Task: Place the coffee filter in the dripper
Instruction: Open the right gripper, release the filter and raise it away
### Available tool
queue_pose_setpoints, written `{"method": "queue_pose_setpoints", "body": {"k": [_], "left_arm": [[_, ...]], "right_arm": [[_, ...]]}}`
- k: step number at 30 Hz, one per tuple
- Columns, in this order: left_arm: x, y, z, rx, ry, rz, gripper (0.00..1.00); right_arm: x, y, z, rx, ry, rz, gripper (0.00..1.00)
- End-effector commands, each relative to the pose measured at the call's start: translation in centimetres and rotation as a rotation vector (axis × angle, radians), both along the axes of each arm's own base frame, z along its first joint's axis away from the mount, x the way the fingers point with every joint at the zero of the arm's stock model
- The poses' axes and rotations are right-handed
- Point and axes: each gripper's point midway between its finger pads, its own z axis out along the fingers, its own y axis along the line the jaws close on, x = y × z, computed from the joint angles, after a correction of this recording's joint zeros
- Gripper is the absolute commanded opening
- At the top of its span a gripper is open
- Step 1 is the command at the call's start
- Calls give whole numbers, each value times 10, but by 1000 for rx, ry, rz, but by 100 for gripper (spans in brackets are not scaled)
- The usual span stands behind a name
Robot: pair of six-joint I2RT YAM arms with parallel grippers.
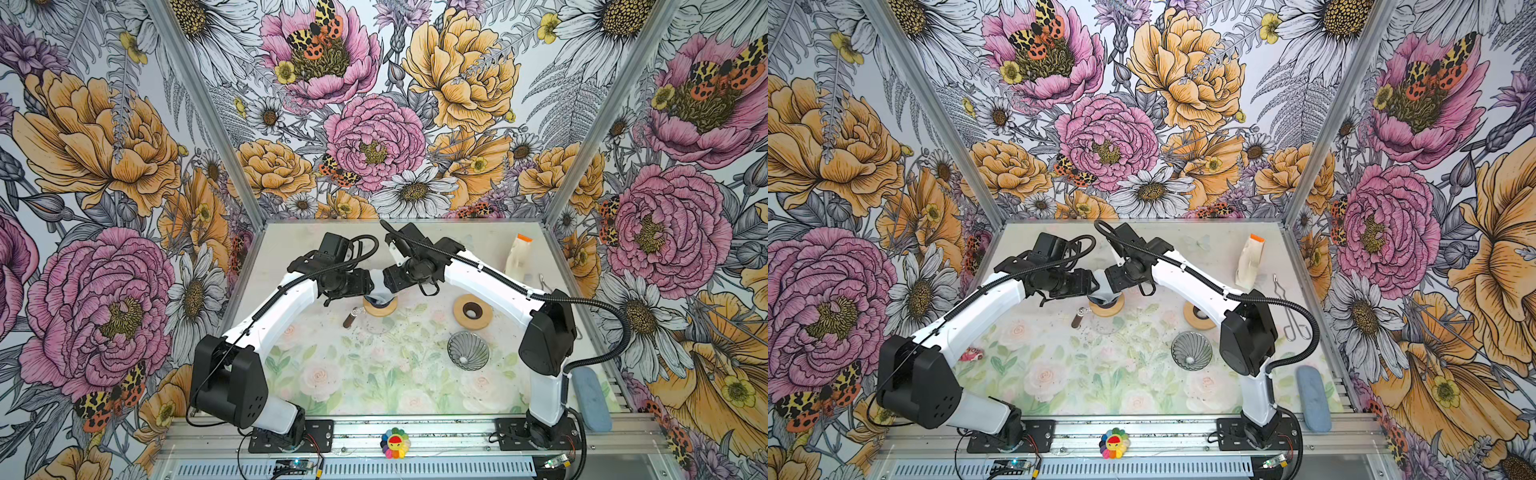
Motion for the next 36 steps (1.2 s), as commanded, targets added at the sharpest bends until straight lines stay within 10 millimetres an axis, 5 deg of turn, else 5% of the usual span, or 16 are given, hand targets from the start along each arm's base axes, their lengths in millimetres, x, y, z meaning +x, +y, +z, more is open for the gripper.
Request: {"method": "queue_pose_setpoints", "body": {"k": [1, 11, 23, 31, 36], "left_arm": [[7, 2, 28, -8, -82, -6, 70], [8, 7, 46, -9, -136, 10, 71], [3, 20, 97, 1, -322, 21, 80], [-11, 16, 126, -38, -434, -37, 88], [-24, 2, 146, -88, -538, -107, 98]], "right_arm": [[-2, 6, 32, 56, -49, 29, 69], [2, -4, 50, 58, -101, -25, 70], [0, -19, 89, 121, -214, -57, 70], [-10, -42, 112, 240, -331, -77, 70], [-12, -73, 122, 321, -334, -138, 70]]}}
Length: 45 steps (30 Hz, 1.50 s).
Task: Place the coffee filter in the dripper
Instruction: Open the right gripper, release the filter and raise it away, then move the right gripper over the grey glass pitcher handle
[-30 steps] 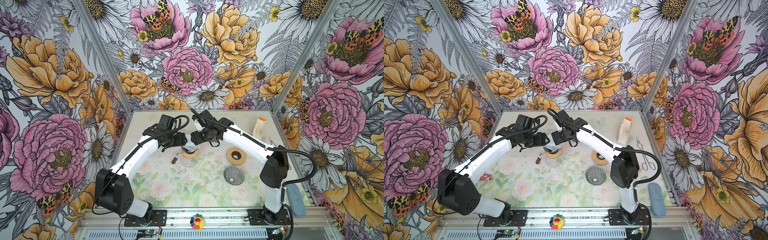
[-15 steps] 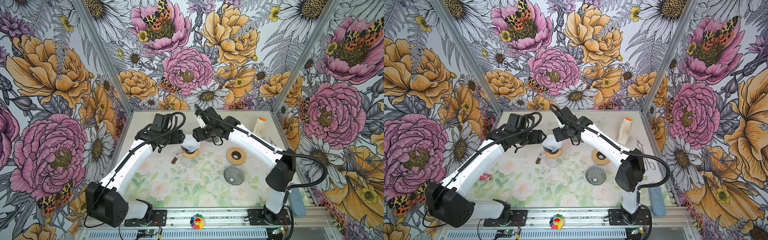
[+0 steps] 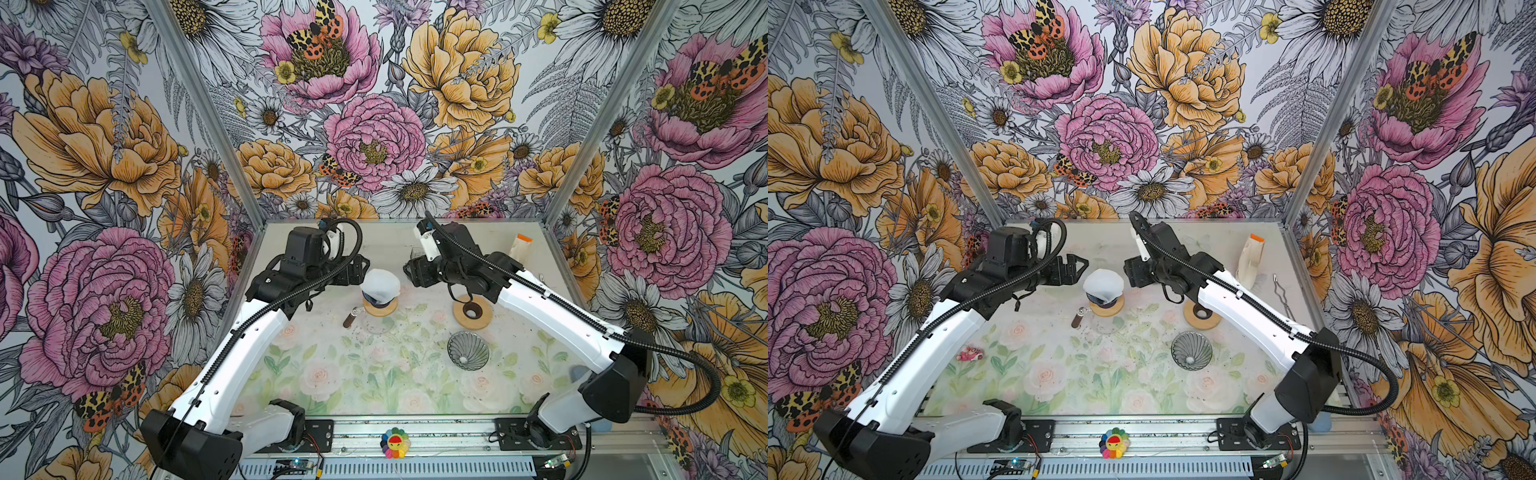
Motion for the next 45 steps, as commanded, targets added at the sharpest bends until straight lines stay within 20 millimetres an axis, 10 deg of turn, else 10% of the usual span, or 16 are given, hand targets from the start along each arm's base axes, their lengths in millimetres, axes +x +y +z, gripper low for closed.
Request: {"method": "queue_pose_setpoints", "body": {"k": [1, 11, 27, 45], "left_arm": [[-8, -14, 22, -33, -116, -81, 99], [-27, -41, 29, -53, -198, -162, 99], [-62, -62, 1, -94, -220, -205, 99], [-61, -54, -24, -62, -209, -169, 99]], "right_arm": [[7, -15, 33, 138, -62, -43, 69], [4, -98, 10, 284, 57, -217, 70], [-27, -213, -95, 536, 361, -498, 69], [-6, -182, -128, 281, 294, -293, 65]]}}
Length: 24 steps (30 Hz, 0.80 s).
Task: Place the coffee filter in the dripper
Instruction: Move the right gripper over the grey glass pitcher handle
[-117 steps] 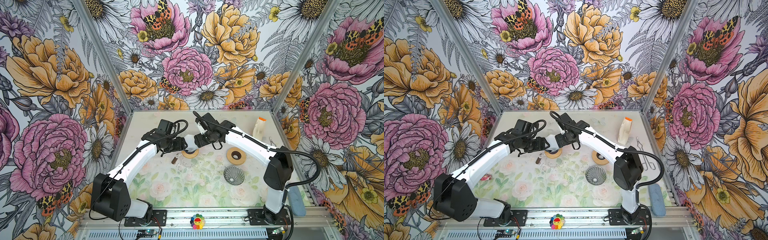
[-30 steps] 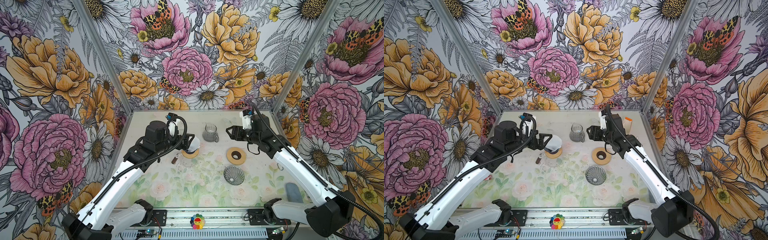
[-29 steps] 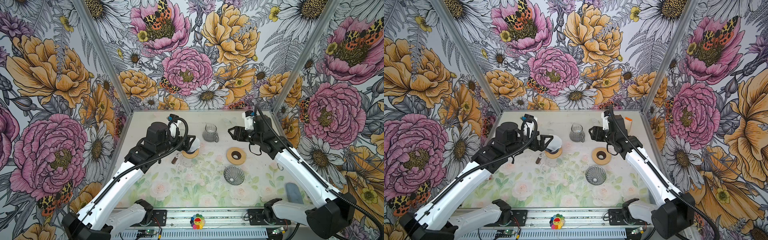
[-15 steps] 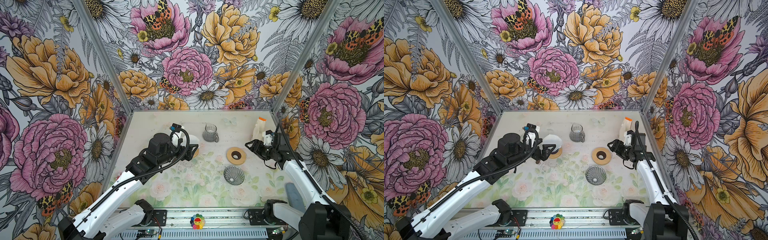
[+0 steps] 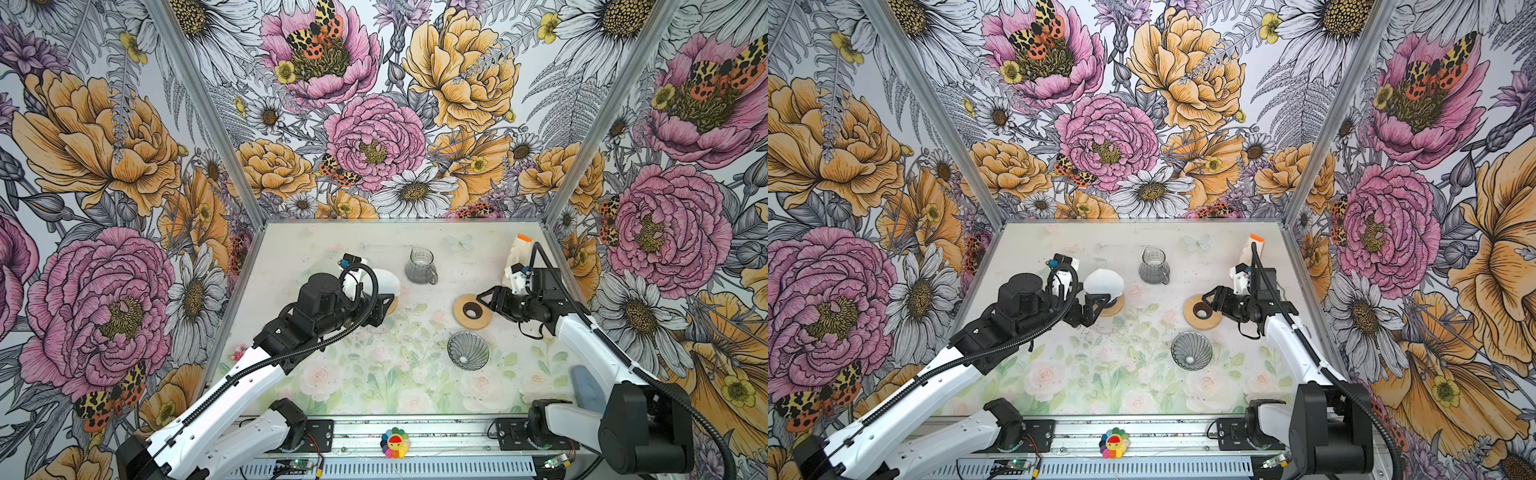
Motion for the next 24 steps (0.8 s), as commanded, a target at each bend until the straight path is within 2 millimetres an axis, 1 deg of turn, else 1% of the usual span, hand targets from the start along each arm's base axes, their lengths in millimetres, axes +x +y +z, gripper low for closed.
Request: {"method": "queue_pose_setpoints", "body": {"k": [1, 7, 12, 18, 20, 24], "left_arm": [[5, 3, 3, -7, -30, 36, 99], [6, 5, -1, -3, -32, 45, 99], [10, 7, -6, -1, -27, 54, 99], [15, 9, -8, -4, -21, 57, 99], [17, 12, -10, -4, -15, 68, 99], [20, 18, -11, -7, -3, 85, 99]], "right_arm": [[25, 5, 11, -142, -130, 72, 65], [47, 26, 5, -292, -211, 188, 64], [71, 41, 0, -402, -261, 246, 63], [97, 66, -1, -482, -350, 306, 60], [105, 74, -4, -506, -361, 329, 58], [118, 88, -12, -539, -374, 372, 57]]}}
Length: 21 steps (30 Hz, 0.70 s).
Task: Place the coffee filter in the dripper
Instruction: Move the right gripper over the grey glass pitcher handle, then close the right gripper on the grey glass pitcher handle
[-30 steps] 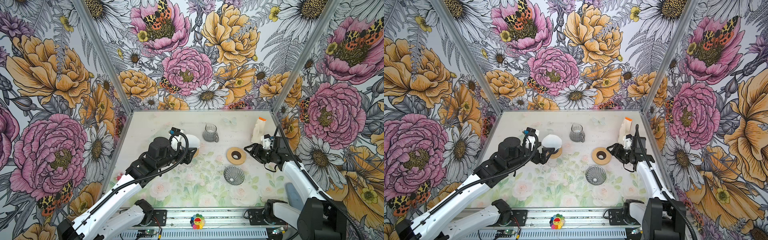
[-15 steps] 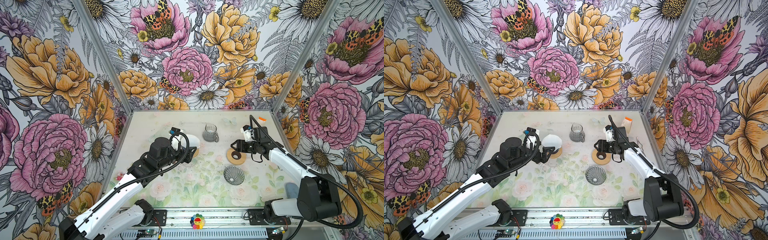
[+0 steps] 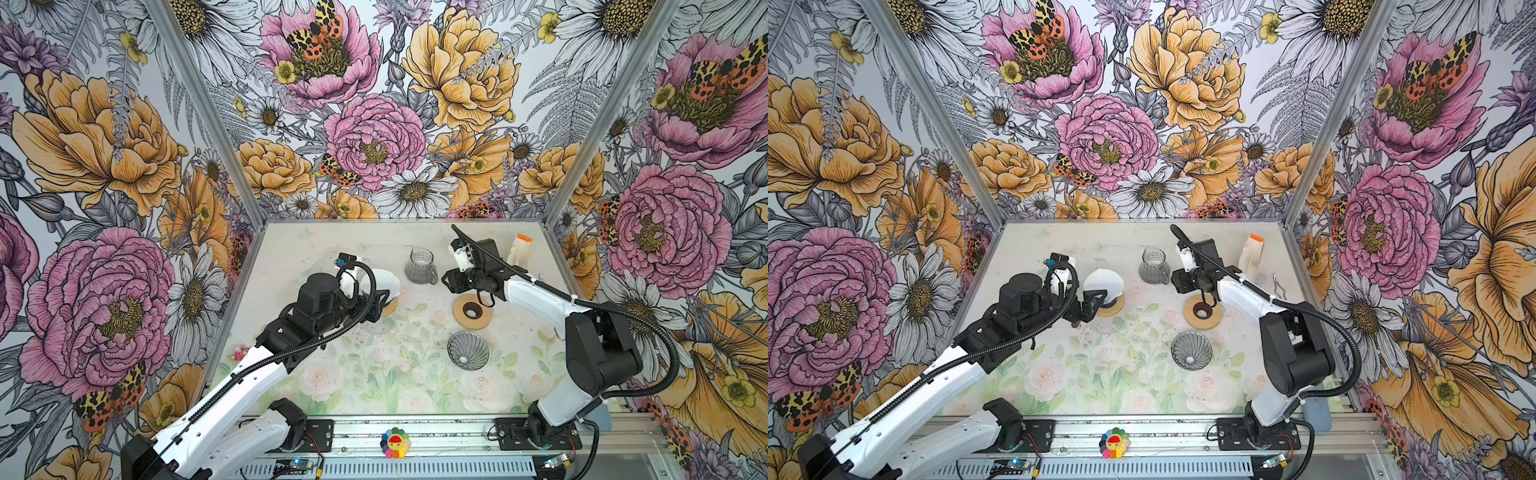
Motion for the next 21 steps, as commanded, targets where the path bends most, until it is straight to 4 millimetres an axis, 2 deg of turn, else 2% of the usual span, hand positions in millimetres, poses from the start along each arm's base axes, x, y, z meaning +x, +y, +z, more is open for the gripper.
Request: {"method": "queue_pose_setpoints", "body": {"k": [1, 4, 10, 21], "left_arm": [[2, 3, -3, -13, 10, 7, 99], [3, 5, -4, -13, 15, 12, 99], [8, 8, -7, -10, 36, 24, 99], [14, 9, -10, -1, 64, 29, 99]], "right_arm": [[22, 10, 7, -52, -84, 39, 57], [29, 21, 3, -74, -93, 67, 56], [46, 26, -3, -112, -106, 70, 55], [54, 38, -19, -105, -79, 100, 49]]}}
